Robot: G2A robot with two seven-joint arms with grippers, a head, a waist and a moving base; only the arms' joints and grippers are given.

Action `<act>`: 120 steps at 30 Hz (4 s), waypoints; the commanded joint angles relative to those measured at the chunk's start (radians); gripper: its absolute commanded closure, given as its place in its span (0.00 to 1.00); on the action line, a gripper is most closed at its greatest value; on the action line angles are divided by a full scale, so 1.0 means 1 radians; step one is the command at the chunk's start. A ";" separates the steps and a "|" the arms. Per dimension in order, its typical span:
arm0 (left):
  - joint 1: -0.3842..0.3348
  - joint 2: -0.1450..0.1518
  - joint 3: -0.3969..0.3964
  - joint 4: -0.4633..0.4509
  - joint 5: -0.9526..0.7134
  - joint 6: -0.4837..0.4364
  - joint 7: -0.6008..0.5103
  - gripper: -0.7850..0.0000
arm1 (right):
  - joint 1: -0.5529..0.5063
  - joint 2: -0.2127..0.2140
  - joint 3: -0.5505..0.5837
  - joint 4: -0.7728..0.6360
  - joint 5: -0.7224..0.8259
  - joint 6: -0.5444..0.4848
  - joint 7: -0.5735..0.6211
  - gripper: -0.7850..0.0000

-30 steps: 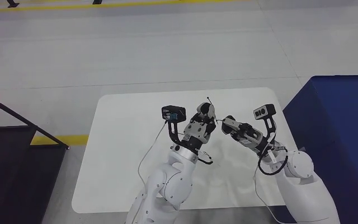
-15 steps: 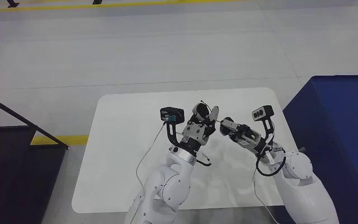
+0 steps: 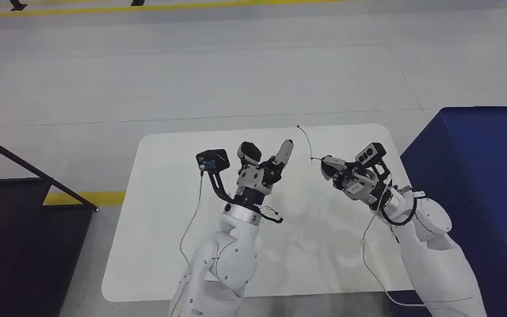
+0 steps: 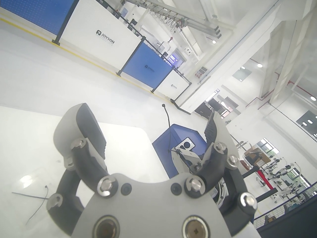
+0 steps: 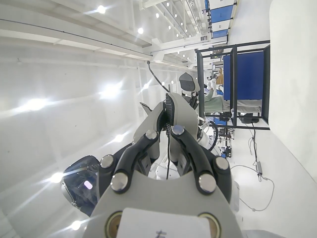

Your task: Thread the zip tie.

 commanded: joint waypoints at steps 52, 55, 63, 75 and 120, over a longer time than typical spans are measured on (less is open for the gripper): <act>-0.043 0.034 0.177 0.242 0.997 0.069 0.162 0.62 | -0.027 -0.001 0.017 -0.068 0.228 0.224 -0.057 1.00; -0.043 0.035 0.171 0.240 0.994 0.073 0.163 0.68 | -0.027 -0.001 0.017 -0.068 0.228 0.224 -0.057 1.00; -0.035 0.036 0.173 0.236 0.980 0.071 0.190 0.78 | -0.027 -0.001 0.017 -0.068 0.228 0.224 -0.057 1.00; -0.042 0.037 0.182 0.217 0.987 0.060 0.189 0.79 | -0.027 -0.001 0.017 -0.068 0.228 0.224 -0.057 1.00; -0.054 0.036 0.189 0.230 0.981 0.067 0.185 0.75 | -0.049 -0.003 0.015 -0.094 0.236 0.206 -0.087 1.00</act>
